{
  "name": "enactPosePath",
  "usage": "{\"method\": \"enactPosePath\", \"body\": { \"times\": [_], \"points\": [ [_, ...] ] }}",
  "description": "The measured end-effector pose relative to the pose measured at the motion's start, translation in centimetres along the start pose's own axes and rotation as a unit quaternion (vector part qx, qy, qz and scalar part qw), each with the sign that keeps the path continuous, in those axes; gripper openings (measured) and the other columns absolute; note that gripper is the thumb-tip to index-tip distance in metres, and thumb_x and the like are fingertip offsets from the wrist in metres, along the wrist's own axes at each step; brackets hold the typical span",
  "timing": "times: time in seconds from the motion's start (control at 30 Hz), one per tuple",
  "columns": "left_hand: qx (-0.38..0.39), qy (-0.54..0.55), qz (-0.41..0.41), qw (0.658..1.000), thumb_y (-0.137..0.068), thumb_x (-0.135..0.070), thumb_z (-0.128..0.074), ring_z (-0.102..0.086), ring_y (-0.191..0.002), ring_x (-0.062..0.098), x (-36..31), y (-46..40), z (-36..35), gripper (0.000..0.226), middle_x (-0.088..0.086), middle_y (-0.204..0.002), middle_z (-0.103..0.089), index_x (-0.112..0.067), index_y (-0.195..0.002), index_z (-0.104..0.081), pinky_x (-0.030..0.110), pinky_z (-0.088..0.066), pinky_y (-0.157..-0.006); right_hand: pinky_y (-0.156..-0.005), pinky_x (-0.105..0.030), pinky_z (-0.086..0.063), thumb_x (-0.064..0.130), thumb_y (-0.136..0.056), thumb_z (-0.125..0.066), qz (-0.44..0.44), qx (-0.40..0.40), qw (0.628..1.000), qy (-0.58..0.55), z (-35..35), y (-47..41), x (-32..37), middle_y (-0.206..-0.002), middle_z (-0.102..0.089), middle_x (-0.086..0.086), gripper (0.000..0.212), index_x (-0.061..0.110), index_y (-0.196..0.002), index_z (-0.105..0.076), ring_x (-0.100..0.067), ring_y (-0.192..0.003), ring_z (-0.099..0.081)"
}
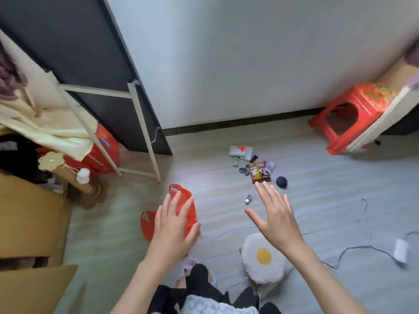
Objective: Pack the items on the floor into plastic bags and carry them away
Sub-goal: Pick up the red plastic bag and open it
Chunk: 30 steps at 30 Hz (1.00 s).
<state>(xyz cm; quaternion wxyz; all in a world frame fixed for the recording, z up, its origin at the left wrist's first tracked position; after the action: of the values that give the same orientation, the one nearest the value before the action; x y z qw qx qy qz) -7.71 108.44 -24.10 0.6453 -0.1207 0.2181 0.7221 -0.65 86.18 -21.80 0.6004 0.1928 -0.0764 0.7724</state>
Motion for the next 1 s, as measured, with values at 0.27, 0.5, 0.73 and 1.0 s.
{"method": "enactPosePath", "body": {
  "times": [0.27, 0.5, 0.73, 1.0],
  "points": [
    [0.066, -0.054, -0.002, 0.996, -0.079, -0.055, -0.030, -0.023, -0.136, 0.036, 0.0, -9.6, -3.0, 0.067, 0.013, -0.146, -0.034, -0.020, -0.135, -0.043, 0.053, -0.028, -0.105, -0.116, -0.034, -0.003, 0.068, -0.079, -0.024, -0.049, 0.030, 0.998, -0.021, -0.2, -6.9, -6.0, -0.155, -0.017, 0.003, 0.079, 0.028, -0.146, -0.015, -0.013, -0.144, -0.011],
    [0.051, -0.087, 0.005, 0.995, -0.079, -0.054, -0.029, -0.034, -0.131, 0.043, 1.7, -23.8, -1.2, 0.070, 0.020, -0.140, -0.042, -0.014, -0.133, -0.047, 0.054, -0.035, -0.100, -0.116, -0.033, 0.000, 0.053, -0.087, -0.036, -0.028, 0.046, 0.999, -0.005, 0.8, -20.0, -7.1, -0.155, -0.017, 0.002, 0.068, 0.024, -0.146, -0.018, -0.012, -0.144, -0.010],
    [0.060, -0.020, 0.068, 0.996, -0.071, -0.063, -0.015, -0.015, -0.140, 0.033, 0.3, -28.5, -2.9, 0.084, 0.014, -0.149, -0.027, -0.019, -0.140, -0.035, 0.045, -0.018, -0.112, -0.116, -0.033, -0.001, 0.067, -0.071, -0.014, -0.018, 0.056, 0.998, -0.013, 0.8, -27.1, -8.2, -0.154, -0.020, 0.001, 0.085, 0.026, -0.146, -0.020, -0.014, -0.144, -0.012],
    [0.089, -0.026, 0.134, 0.987, -0.074, -0.059, -0.015, -0.017, -0.140, 0.032, 1.5, -27.7, -6.7, 0.079, 0.010, -0.149, -0.029, -0.021, -0.140, -0.036, 0.049, -0.020, -0.110, -0.116, -0.035, -0.001, 0.065, -0.076, -0.016, 0.043, 0.144, 0.988, 0.034, -2.4, -31.8, -9.3, -0.155, -0.019, 0.003, 0.080, 0.027, -0.146, -0.016, -0.014, -0.144, -0.011]
  ]
}}
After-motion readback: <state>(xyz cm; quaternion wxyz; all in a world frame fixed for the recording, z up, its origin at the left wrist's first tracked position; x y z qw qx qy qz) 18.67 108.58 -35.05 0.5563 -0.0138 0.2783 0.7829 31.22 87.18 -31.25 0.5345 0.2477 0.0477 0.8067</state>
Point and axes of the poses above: each hand's wrist, its own y-axis away from the middle knuckle, its own z-axis out of the back of the hand, x = y × z, the point moved 9 cm from there along -y, towards the middle knuckle
